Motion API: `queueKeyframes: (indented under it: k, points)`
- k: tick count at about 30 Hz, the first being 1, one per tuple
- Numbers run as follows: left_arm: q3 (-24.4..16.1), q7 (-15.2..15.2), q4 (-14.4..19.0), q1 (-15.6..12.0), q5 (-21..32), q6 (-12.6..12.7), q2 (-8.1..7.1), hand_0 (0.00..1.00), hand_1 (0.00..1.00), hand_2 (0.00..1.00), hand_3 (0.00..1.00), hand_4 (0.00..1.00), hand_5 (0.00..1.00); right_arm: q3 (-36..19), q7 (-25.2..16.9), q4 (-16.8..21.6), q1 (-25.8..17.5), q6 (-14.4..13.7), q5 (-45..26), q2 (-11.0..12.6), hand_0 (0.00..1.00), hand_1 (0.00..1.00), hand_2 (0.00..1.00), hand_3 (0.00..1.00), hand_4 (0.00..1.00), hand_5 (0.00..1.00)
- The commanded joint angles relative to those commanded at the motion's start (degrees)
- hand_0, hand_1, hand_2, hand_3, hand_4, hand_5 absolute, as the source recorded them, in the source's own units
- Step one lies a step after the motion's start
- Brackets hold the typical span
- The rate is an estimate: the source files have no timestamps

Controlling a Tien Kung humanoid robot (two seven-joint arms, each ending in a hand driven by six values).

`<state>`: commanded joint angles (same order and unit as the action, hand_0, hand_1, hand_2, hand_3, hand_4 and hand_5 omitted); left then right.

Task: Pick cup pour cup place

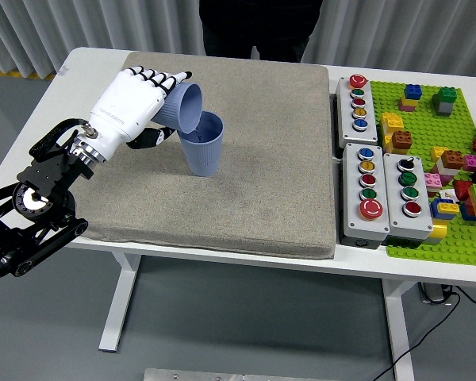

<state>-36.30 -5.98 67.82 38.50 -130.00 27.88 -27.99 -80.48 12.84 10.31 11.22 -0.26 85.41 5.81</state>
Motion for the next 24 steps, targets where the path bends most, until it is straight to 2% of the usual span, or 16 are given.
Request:
queueKeyframes:
  k: [8,24]
  points:
    - [1.3,-0.7,-0.1,0.2,0.0,0.5,0.21,0.546,0.576,0.601,0.611,0.550,0.117,0.0,0.0,0.0,-0.1,-0.1,-0.1,0.0,0.694,0.677,0.606,0.591,0.002,0.100]
    - [0.4,-1.3,-0.8,0.5,0.0,1.2,-0.03,0.548,0.575,0.599,0.609,0.544,0.121,-0.1,0.0,0.0,0.0,-0.1,-0.1,0.0,0.693,0.677,0.604,0.590,0.002,0.103]
